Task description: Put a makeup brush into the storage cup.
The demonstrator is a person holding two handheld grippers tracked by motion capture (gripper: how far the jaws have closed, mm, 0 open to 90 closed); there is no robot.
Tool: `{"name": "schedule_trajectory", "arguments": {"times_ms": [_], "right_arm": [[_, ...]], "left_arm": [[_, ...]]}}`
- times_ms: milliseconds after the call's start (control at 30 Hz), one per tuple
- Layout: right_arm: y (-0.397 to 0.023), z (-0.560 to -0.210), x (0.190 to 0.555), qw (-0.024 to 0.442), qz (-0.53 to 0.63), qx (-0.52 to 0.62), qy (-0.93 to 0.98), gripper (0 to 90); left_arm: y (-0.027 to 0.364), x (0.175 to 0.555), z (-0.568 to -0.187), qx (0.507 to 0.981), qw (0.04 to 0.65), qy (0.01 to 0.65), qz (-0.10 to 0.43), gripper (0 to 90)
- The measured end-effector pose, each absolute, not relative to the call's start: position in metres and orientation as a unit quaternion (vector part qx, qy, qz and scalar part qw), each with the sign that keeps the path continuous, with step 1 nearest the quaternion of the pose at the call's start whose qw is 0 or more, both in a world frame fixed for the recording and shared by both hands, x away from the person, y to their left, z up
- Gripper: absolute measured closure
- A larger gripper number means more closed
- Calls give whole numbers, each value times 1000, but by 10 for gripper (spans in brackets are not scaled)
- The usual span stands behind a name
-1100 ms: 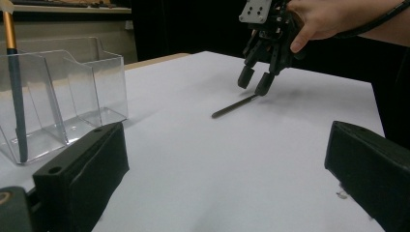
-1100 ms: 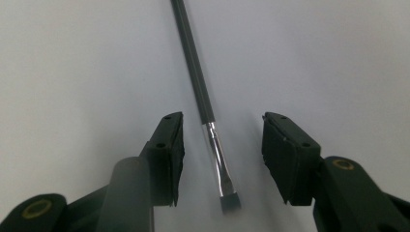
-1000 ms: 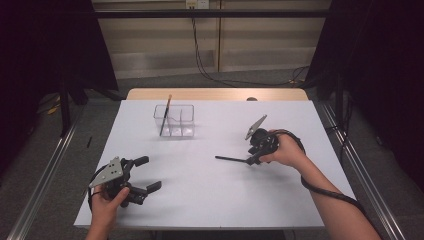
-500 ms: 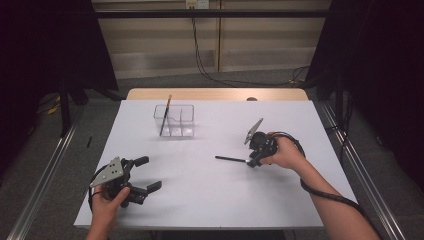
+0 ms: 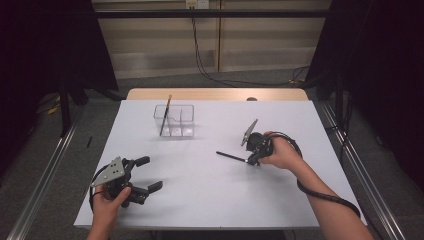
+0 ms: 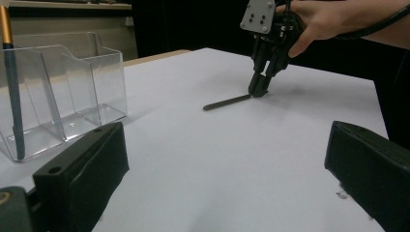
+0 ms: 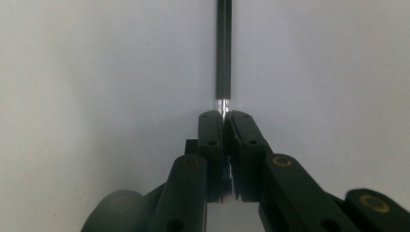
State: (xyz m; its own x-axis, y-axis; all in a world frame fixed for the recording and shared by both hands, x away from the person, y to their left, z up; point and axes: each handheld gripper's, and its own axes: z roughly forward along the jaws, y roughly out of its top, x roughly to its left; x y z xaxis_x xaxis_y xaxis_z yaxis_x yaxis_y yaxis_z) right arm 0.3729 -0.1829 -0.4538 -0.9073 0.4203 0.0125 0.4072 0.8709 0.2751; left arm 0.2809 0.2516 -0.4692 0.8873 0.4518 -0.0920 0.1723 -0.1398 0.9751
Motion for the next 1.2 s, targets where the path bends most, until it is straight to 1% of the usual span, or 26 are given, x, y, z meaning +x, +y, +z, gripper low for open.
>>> {"name": "schedule_trajectory", "arguments": {"times_ms": [300, 533, 667, 1200], "right_arm": [[-186, -454, 372, 24, 148, 221, 964, 840], [-190, -455, 372, 15, 166, 229, 959, 841], [-190, -454, 372, 19, 159, 221, 962, 841], [-185, -438, 352, 13, 186, 200, 962, 840]], "left_arm": [[248, 281, -468, 748, 620, 209, 113, 15], [248, 282, -468, 750, 618, 208, 115, 14], [249, 281, -467, 748, 619, 209, 117, 14], [237, 286, -463, 753, 616, 202, 115, 13]]}}
